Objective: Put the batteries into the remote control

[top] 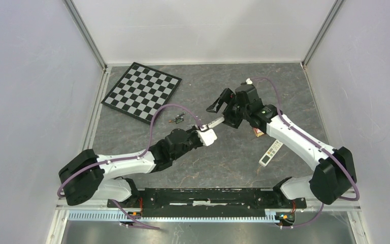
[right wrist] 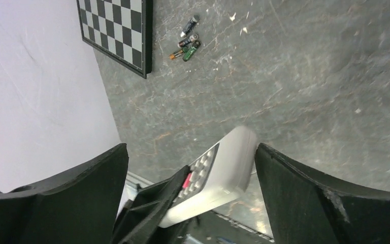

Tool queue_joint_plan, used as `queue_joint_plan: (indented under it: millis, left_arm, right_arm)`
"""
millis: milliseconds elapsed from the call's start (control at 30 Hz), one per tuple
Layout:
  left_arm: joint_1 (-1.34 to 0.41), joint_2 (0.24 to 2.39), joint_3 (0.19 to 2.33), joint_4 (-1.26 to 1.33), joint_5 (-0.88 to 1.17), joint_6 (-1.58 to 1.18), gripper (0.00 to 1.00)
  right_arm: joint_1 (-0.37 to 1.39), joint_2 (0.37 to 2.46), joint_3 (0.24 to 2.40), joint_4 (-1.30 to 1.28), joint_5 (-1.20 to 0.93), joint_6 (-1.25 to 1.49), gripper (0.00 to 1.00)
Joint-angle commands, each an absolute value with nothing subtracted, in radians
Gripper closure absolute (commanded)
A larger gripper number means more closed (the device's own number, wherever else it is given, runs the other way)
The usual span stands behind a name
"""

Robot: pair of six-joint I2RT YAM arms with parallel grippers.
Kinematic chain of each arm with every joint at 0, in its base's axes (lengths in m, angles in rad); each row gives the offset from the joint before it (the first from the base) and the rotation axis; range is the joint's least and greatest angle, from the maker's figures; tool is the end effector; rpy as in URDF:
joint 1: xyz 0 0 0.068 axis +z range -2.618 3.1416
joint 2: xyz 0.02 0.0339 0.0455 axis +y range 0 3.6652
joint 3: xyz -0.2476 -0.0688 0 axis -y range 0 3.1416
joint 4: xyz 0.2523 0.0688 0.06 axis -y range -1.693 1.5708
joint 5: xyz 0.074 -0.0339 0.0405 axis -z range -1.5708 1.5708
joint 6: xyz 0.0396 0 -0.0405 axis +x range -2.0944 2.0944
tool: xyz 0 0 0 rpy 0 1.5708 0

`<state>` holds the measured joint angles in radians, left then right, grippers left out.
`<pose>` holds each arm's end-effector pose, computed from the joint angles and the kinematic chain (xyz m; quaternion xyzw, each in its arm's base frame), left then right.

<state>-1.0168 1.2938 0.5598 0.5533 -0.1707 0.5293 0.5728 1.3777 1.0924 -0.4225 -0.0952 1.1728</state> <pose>0.1588 -0.2439 0.2069 0.4953 0.5859 -0.0905 0.6350 0.2649 0.1753 0.2693 0.2491 0.8727 0.3478 0.2354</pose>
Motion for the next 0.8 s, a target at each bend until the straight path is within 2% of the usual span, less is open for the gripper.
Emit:
queue_joint_plan:
  millis: [0,133,267,333,433,533,633,767]
  left_arm:
    - [-1.008,1.209,0.607,0.508,-0.090,0.281,0.98]
    - [-1.001,1.142,0.587,0.492,-0.013,0.050,0.98]
    - [-0.988,1.108,0.615,0.403,-0.004,-0.214,0.98]
    - [-0.951,1.110,0.672,0.282,0.078,-0.321,0.98]
    - [-0.843,1.138,0.766,0.164,0.342,-0.429,0.98]
    - [-0.720,1.140,0.790,0.166,0.565,-0.519,0.98]
    - [-0.629,1.116,0.794,0.191,0.734,-0.570,0.98]
    - [-0.568,1.092,0.820,0.148,0.866,-0.546,0.98]
  right_arm:
    - [0.501,1.266,0.987,-0.247,-0.186,0.901,0.02]
    - [0.415,1.135,0.819,0.058,-0.414,0.739,0.02]
    - [0.411,1.030,0.769,0.192,-0.540,0.518,0.02]
    - [0.410,0.983,0.744,0.241,-0.614,0.442,0.02]
    - [0.411,0.952,0.738,0.260,-0.740,0.347,0.02]
    - [0.411,0.955,0.775,0.158,-0.776,0.243,0.02]
    - [0.411,0.976,0.812,0.054,-0.755,0.174,0.02]
    - [0.412,1.022,0.833,0.068,-0.863,0.200,0.03]
